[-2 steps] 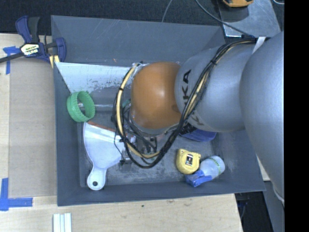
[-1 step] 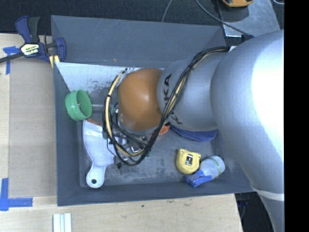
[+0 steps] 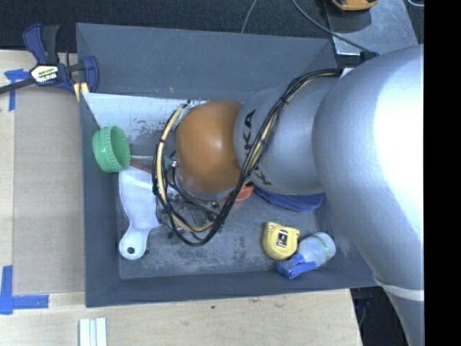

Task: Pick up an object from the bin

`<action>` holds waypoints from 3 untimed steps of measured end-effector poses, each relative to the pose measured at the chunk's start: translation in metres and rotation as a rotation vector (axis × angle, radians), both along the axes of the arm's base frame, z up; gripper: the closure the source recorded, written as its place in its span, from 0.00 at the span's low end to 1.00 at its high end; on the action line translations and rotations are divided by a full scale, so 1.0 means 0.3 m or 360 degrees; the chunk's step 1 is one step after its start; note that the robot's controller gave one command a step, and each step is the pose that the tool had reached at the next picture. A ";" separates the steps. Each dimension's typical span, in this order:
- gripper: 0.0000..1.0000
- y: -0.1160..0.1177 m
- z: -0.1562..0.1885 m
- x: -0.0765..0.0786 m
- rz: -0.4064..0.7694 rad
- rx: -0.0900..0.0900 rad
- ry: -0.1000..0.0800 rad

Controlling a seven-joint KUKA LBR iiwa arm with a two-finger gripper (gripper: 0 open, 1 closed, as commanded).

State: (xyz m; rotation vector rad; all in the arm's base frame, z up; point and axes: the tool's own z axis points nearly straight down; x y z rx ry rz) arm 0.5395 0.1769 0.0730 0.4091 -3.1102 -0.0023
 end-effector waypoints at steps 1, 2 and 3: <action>0.00 -0.005 -0.006 0.001 -0.0004 -0.0003 -0.0002; 1.00 -0.005 -0.008 -0.001 -0.0005 -0.0003 0.0001; 1.00 -0.061 -0.007 0.078 0.0439 0.0001 -0.0008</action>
Offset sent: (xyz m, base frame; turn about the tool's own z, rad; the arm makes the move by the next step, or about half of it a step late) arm 0.0000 0.0000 0.0000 0.0000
